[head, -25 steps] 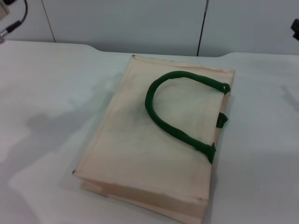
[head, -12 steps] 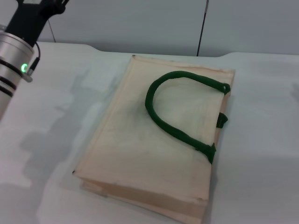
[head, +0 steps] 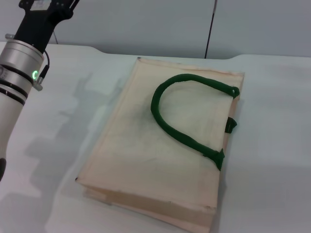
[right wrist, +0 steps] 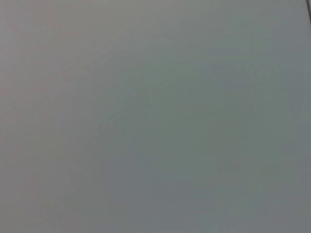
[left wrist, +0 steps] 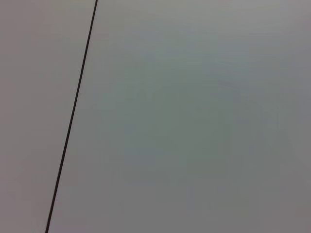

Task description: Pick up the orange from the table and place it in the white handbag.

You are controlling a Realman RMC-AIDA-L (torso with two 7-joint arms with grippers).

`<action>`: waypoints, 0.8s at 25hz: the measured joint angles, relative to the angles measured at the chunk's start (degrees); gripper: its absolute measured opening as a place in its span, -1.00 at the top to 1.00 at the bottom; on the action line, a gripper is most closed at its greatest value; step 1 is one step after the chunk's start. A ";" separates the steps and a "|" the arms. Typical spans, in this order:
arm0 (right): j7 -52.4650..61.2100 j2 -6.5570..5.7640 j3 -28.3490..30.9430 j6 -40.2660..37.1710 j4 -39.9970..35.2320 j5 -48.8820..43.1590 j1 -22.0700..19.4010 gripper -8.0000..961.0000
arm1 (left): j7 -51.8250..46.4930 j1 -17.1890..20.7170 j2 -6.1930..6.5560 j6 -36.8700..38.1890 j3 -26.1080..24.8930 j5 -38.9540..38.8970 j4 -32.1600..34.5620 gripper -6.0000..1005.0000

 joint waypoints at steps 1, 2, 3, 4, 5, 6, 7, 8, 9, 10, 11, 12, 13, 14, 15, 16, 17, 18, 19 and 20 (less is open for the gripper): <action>0.00 -0.02 -0.02 -0.11 0.01 0.01 -0.05 -0.86 | -0.16 0.01 0.02 -0.03 0.03 0.01 0.00 -0.72; 0.00 -0.03 -0.03 -0.22 0.02 0.03 -0.06 -0.86 | -0.34 0.03 0.03 -0.04 0.04 0.01 0.00 -0.72; -0.02 -0.03 -0.04 -0.39 0.03 0.04 -0.04 -0.85 | -0.42 0.05 0.03 -0.05 0.05 0.01 0.00 -0.72; -0.02 -0.04 -0.04 -0.54 0.03 0.05 0.02 -0.85 | -0.45 0.10 0.03 -0.06 0.06 0.01 0.01 -0.72; 0.00 -0.04 -0.03 -0.69 0.05 0.06 0.08 -0.85 | -0.45 0.13 0.03 -0.07 0.05 0.01 0.03 -0.72; 0.07 -0.04 -0.02 -0.74 0.05 0.06 0.14 -0.85 | -0.44 0.16 0.03 -0.07 0.06 0.01 0.09 -0.73; 0.19 -0.04 -0.03 -0.76 0.06 0.07 0.19 -0.85 | -0.44 0.23 0.03 -0.08 0.06 0.01 0.12 -0.73; 0.23 -0.04 -0.05 -0.76 0.07 0.07 0.21 -0.85 | -0.42 0.38 0.03 -0.08 0.06 0.01 0.13 -0.73; 0.24 -0.04 -0.08 -0.74 0.07 0.07 0.24 -0.85 | -0.41 0.42 0.03 -0.09 0.06 0.00 0.13 -0.73; 0.24 -0.04 -0.13 -0.70 0.08 0.06 0.24 -0.85 | -0.41 0.45 0.03 -0.09 0.06 0.00 0.12 -0.73; 0.24 -0.04 -0.16 -0.65 0.11 0.06 0.24 -0.85 | -0.41 0.47 0.02 -0.09 0.06 0.00 0.10 -0.73; 0.24 -0.04 -0.15 -0.65 0.15 0.07 0.24 -0.85 | -0.52 0.48 0.02 -0.12 0.03 -0.06 0.03 -0.73; 0.28 -0.04 -0.06 -0.65 0.20 0.19 0.22 -0.86 | -0.94 0.49 0.01 -0.22 -0.07 -0.18 -0.11 -0.73; 0.42 -0.04 0.15 -0.65 0.30 0.34 0.15 -0.86 | -1.86 0.48 0.02 -0.39 -0.18 -0.29 -0.26 -0.73; 0.77 -0.02 0.56 -0.65 0.41 0.53 0.05 -0.86 | -2.87 0.45 0.05 -0.55 -0.21 -0.35 -0.43 -0.73; 1.26 -0.02 1.01 -0.66 0.53 0.60 -0.05 -0.86 | -5.63 0.28 0.24 -0.83 0.02 0.27 -1.31 -0.73; 1.83 -0.03 1.51 -0.68 0.66 0.66 -0.15 -0.86 | -5.63 0.28 0.24 -0.83 0.02 0.27 -1.31 -0.73; 2.30 -0.05 2.03 -0.73 0.74 0.67 -0.22 -0.85 | -6.72 0.19 0.32 -0.91 0.13 0.95 -1.85 -0.73; 2.51 -0.07 2.28 -0.77 0.76 0.68 -0.29 -0.85 | -7.14 0.18 0.34 -0.94 0.23 1.44 -2.24 -0.73; 2.60 -0.09 2.41 -0.77 0.75 0.68 -0.33 -0.85 | -7.42 0.20 0.33 -0.95 0.30 2.00 -2.63 -0.73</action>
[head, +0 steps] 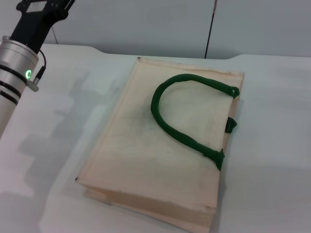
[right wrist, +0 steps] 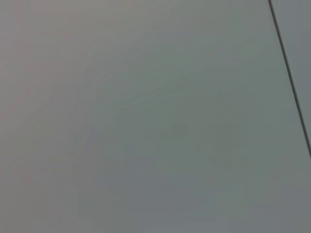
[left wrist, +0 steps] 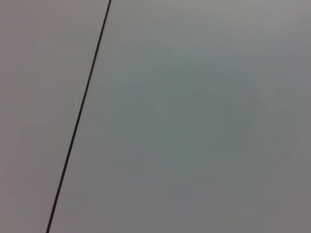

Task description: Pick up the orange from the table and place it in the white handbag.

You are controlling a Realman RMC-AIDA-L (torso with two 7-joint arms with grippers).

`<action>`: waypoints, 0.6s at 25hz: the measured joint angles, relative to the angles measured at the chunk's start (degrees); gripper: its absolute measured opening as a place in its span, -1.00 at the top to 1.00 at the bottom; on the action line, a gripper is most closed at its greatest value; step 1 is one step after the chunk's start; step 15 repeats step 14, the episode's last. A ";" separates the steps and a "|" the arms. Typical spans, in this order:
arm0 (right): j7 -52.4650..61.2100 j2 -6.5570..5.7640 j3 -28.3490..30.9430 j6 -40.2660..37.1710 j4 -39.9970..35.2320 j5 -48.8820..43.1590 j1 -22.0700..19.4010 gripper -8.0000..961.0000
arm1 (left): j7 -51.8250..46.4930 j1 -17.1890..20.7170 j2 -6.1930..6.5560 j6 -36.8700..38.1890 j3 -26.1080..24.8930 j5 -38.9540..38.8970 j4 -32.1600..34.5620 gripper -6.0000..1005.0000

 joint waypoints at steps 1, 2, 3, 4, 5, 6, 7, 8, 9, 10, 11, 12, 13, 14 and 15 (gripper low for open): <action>0.00 -0.02 -0.01 0.00 -0.05 -0.08 -0.04 -0.85 | 0.00 0.07 -0.01 0.03 0.00 0.18 -0.11 -0.73; -0.04 -0.05 -0.04 -0.01 -0.12 -0.18 -0.08 -0.85 | 0.15 0.21 -0.10 0.19 -0.07 0.22 -0.14 -0.73; -0.16 -0.06 -0.05 -0.01 -0.19 -0.25 -0.10 -0.85 | 0.35 0.33 -0.22 0.42 -0.17 0.17 -0.13 -0.73; -0.31 -0.07 -0.02 -0.02 -0.24 -0.23 -0.12 -0.85 | 0.51 0.47 -0.33 0.78 -0.28 0.03 -0.01 -0.73; -0.46 -0.06 0.05 -0.04 -0.25 -0.20 -0.14 -0.85 | 0.58 0.52 -0.37 1.08 -0.33 -0.04 0.08 -0.73; -0.51 -0.05 0.10 -0.08 -0.26 -0.18 -0.15 -0.85 | 0.64 0.60 -0.41 1.45 -0.38 -0.08 0.19 -0.73; -0.54 -0.04 0.13 -0.17 -0.27 -0.17 -0.15 -0.85 | 0.80 0.61 -0.41 1.67 -0.35 -0.04 0.30 -0.73; -0.54 -0.04 0.14 -0.51 -0.30 -0.16 -0.15 -0.85 | 0.94 0.61 -0.41 1.76 -0.31 0.03 0.33 -0.73; -0.54 -0.05 0.14 -0.89 -0.32 -0.16 -0.10 -0.85 | 1.19 0.60 -0.41 1.77 -0.24 0.14 0.33 -0.73; -0.54 -0.08 0.14 -1.52 -0.36 -0.13 0.02 -0.86 | 1.48 0.60 -0.40 1.77 -0.24 0.17 0.33 -0.73; -0.54 -0.09 0.13 -2.05 -0.38 -0.11 0.11 -0.86 | 1.59 0.66 -0.40 1.75 -0.33 0.05 0.35 -0.73; -0.54 -0.09 0.14 -2.47 -0.38 -0.10 0.17 -0.86 | 1.78 0.85 -0.41 1.62 -0.55 -0.53 0.48 -0.73; -0.54 -0.09 0.13 -2.82 -0.39 -0.09 0.22 -0.86 | 1.88 0.90 -0.42 1.56 -0.60 -0.72 0.53 -0.73; -0.54 -0.09 0.13 -2.99 -0.39 -0.08 0.24 -0.86 | 2.01 0.96 -0.43 1.49 -0.66 -0.96 0.58 -0.73; -0.54 -0.09 0.13 -2.99 -0.39 -0.08 0.24 -0.86 | 2.01 0.96 -0.43 1.49 -0.66 -0.96 0.58 -0.73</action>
